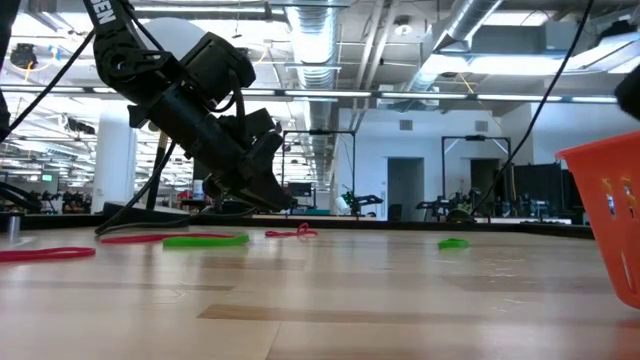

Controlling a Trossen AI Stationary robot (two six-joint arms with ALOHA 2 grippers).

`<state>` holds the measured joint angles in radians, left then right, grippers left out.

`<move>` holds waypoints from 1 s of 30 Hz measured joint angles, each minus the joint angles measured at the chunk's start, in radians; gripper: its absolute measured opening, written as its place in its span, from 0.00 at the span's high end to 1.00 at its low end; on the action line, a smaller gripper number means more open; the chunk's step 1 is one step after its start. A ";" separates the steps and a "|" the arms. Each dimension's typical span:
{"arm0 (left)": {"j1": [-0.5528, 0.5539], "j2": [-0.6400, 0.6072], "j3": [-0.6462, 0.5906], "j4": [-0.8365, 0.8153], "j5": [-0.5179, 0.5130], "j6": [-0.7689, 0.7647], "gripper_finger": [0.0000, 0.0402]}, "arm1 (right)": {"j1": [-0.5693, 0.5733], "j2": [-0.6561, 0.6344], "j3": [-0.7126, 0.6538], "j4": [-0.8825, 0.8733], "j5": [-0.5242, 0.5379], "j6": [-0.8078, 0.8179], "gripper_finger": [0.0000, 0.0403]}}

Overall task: Pick and place items into bin
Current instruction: Put the red rubber band into the orange bin

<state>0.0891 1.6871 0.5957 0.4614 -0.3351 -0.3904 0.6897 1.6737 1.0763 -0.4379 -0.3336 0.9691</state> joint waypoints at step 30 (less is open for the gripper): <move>0.002 0.000 0.000 0.002 0.017 -0.013 0.77 | -0.113 -0.271 0.000 -0.221 0.344 -0.333 0.76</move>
<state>0.0913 1.6867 0.5957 0.4637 -0.3183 -0.4037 0.5767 1.4031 1.0763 -0.6586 0.0105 0.6356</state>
